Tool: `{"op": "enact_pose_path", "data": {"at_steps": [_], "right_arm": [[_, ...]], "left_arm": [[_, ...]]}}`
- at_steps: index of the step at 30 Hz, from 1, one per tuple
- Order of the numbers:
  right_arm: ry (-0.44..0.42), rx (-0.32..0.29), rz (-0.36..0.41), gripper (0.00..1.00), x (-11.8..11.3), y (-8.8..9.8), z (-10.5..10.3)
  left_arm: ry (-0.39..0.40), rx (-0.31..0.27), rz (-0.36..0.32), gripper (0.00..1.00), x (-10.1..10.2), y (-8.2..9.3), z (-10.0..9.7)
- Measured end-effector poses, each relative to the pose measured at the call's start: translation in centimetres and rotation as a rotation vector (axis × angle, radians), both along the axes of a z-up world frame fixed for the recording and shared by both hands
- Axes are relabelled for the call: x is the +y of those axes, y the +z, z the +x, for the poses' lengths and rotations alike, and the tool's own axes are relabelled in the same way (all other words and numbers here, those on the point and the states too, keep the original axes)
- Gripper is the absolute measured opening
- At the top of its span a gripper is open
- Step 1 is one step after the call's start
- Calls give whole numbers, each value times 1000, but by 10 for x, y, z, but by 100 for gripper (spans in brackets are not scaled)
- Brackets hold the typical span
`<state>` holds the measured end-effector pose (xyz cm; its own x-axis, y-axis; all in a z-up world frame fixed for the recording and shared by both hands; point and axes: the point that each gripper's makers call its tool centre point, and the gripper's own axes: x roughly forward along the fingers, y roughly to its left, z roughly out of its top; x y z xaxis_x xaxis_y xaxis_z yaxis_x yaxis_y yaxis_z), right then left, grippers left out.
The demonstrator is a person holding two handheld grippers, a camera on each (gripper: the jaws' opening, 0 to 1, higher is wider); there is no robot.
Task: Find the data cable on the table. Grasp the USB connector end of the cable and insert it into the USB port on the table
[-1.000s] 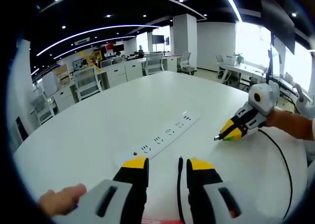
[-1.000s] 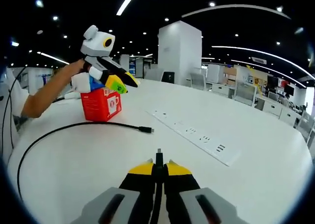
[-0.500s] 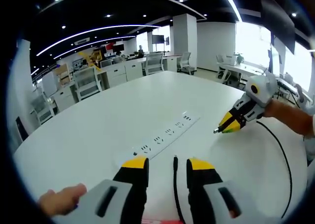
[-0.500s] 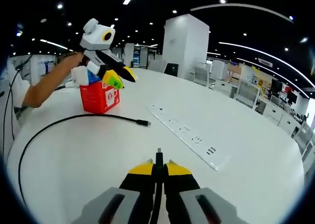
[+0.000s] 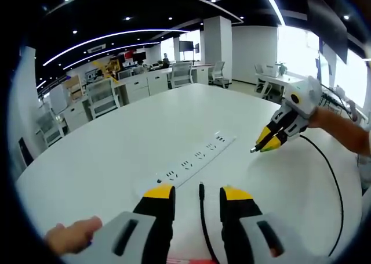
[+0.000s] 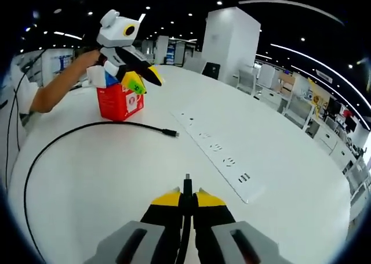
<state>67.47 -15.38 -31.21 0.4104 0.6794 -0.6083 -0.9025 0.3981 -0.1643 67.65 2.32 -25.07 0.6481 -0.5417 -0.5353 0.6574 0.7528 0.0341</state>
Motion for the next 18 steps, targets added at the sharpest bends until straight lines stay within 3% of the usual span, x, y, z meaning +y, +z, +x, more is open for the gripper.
{"op": "enact_pose_path", "data": {"at_steps": [8,18], "right_arm": [[-3,-2,-52,9,-7,2,14],[31,-8,-169,9,-15,-1,29]], "left_arm": [[0,-1,0,31,0,0,0],[-1,-1,-1,31,-1,0,0]]}}
